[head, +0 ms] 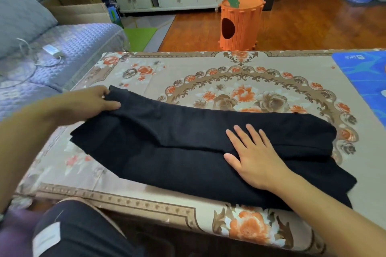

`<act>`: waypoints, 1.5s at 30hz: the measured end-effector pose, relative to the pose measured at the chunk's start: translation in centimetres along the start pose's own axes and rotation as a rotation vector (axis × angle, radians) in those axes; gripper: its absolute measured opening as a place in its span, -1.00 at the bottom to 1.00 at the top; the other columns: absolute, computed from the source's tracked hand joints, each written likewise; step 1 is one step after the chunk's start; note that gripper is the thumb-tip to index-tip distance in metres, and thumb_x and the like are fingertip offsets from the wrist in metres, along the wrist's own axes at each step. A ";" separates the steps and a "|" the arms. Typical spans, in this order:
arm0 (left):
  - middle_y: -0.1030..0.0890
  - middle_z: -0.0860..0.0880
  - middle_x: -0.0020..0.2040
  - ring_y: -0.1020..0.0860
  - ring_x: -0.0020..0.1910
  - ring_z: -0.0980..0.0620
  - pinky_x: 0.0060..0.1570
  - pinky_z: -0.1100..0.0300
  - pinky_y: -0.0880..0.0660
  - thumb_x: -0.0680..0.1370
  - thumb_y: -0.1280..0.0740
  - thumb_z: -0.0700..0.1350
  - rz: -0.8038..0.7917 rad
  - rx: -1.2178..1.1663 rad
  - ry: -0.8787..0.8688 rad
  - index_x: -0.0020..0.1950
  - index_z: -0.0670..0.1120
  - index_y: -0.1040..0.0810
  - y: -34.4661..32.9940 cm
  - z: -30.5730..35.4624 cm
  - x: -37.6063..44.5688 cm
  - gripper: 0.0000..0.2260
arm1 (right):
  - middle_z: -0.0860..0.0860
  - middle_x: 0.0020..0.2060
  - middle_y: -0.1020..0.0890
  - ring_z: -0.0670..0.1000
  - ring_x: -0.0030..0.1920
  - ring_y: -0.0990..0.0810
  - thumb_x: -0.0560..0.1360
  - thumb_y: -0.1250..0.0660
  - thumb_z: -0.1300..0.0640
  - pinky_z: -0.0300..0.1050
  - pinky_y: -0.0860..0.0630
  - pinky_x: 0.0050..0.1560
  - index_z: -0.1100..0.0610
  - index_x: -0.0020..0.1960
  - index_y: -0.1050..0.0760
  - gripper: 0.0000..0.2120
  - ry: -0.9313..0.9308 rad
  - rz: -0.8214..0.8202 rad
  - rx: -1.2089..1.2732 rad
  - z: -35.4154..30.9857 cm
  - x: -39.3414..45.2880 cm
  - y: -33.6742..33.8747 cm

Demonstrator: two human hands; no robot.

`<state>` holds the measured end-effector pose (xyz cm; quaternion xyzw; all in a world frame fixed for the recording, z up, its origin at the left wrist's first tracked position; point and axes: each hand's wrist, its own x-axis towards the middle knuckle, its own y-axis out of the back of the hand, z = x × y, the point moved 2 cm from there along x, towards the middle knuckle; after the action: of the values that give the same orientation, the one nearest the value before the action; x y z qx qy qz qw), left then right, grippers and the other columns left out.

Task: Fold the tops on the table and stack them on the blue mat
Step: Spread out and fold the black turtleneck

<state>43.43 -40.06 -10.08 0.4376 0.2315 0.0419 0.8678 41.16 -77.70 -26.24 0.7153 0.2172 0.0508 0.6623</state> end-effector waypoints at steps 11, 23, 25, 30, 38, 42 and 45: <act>-0.63 -0.16 -0.20 -0.63 -0.48 -0.11 -0.59 0.20 -0.49 0.60 -0.32 -0.11 -0.156 0.021 -0.469 0.08 -0.16 -0.44 -14.2 22.7 -8.7 -0.85 | 0.00 0.32 -0.58 0.02 0.26 -0.60 0.63 -0.18 -0.21 0.08 -0.52 0.29 0.01 0.42 -0.45 -0.54 -0.329 0.100 1.402 8.6 -4.1 8.9; -0.58 0.10 0.18 -0.58 0.11 0.14 0.16 0.16 -0.53 0.62 -0.32 0.01 -0.368 -0.142 -0.700 0.42 0.05 -0.41 -28.8 20.0 -9.7 -0.63 | -0.02 -0.08 -0.73 0.03 -0.01 -0.64 0.53 -0.34 -0.22 0.01 -0.47 0.10 0.04 0.13 -0.65 -0.63 -0.619 -0.014 1.526 12.3 -6.4 4.2; -0.58 0.20 0.19 -0.53 0.18 0.28 0.22 0.41 -0.41 0.62 -0.33 -0.05 -0.139 -0.190 -0.804 0.34 0.08 -0.53 -25.2 16.6 -9.6 -0.72 | -0.02 0.10 -0.70 0.07 0.12 -0.62 0.43 -0.42 -0.27 0.07 -0.49 0.20 0.01 0.23 -0.61 -0.51 -0.673 0.027 1.403 11.8 -5.7 4.4; -0.36 0.10 0.50 -0.29 0.48 0.09 0.45 0.23 -0.13 0.65 -0.23 0.09 0.186 0.063 -0.541 0.50 0.11 -0.42 -21.6 7.4 -6.7 -0.60 | 0.08 0.17 -0.60 0.16 0.12 -0.58 0.52 -0.38 -0.18 0.06 -0.56 0.11 0.16 0.31 -0.49 -0.48 -0.718 0.135 0.941 9.9 -4.2 5.6; 0.01 0.31 0.61 -0.04 0.59 0.18 0.52 0.04 -0.15 0.52 -0.06 0.49 0.075 -0.071 -0.570 0.57 0.38 -0.09 -23.5 6.7 -8.5 -0.38 | 0.14 0.16 -0.57 0.21 0.15 -0.53 0.66 -0.15 0.14 -0.06 -0.35 0.02 0.19 0.31 -0.48 -0.71 -0.680 0.631 0.755 11.0 -5.9 10.0; 0.06 0.19 0.65 0.07 0.64 0.08 0.49 -0.05 -0.16 0.43 -0.39 0.38 0.048 0.153 -0.892 0.63 0.21 -0.13 -25.0 4.6 -10.0 -0.16 | 0.24 0.28 -0.53 0.27 0.26 -0.50 0.67 -0.12 0.17 -0.01 -0.39 0.09 0.24 0.34 -0.45 -0.69 -0.805 0.390 0.710 12.8 -6.6 6.1; -0.02 0.12 0.66 0.00 0.65 0.01 0.45 -0.18 -0.32 0.43 -0.58 -0.01 0.097 0.190 -0.909 0.63 0.12 -0.18 -25.4 2.6 -8.9 -0.13 | 0.23 0.27 -0.53 0.27 0.25 -0.50 0.67 -0.10 0.21 0.00 -0.40 0.09 0.28 0.33 -0.42 -0.71 -0.817 0.312 0.695 12.4 -6.5 3.1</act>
<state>33.39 -59.97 -25.29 0.4995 -0.1904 -0.1349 0.8343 40.53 -91.73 -23.31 0.8768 -0.1618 -0.2077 0.4024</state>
